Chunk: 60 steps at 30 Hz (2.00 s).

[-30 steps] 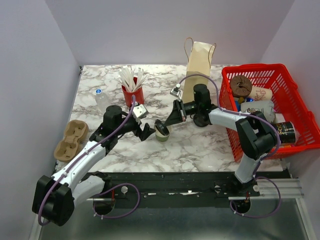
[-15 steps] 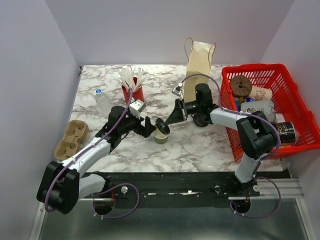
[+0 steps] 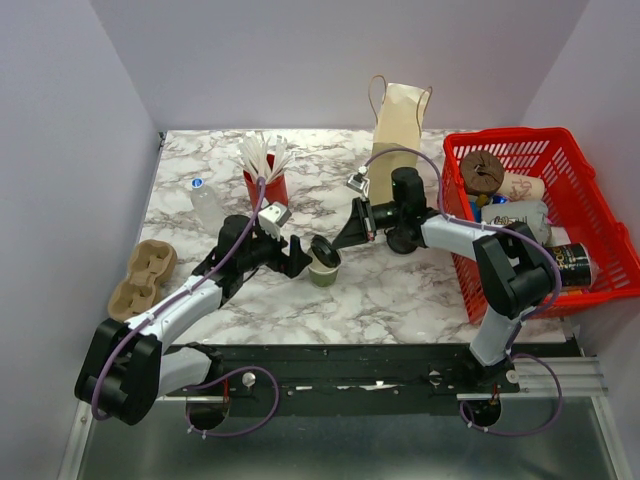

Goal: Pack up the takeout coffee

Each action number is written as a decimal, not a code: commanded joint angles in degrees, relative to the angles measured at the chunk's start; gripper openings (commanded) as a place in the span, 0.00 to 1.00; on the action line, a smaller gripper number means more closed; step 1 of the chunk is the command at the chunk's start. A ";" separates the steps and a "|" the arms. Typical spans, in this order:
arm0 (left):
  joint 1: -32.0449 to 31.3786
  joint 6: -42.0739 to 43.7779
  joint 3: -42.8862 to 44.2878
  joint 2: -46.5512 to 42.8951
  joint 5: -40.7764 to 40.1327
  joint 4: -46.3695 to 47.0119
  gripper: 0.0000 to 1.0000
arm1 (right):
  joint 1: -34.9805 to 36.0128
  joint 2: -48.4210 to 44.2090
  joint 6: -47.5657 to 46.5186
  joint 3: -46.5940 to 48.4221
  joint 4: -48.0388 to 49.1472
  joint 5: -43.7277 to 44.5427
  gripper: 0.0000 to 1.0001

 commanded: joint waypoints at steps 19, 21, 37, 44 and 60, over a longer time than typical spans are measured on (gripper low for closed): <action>0.00 1.45 -1.76 -2.23 0.10 0.77 0.96 | -2.09 -1.95 -6.85 0.49 -7.35 4.43 0.09; 0.00 1.36 -1.68 -2.32 0.36 0.77 0.96 | -2.36 -2.04 -7.03 0.67 -7.62 4.61 0.10; 0.00 1.45 -1.94 -2.94 2.03 1.65 0.96 | -2.88 -3.36 -12.12 1.20 -13.68 6.19 0.22; 0.00 1.01 -2.20 -2.58 3.00 2.79 0.96 | -2.80 -3.18 -14.50 1.90 -16.32 7.94 0.32; 0.00 0.75 -1.85 -2.23 5.81 3.85 0.96 | -2.80 -1.43 -19.60 2.95 -21.95 11.55 0.37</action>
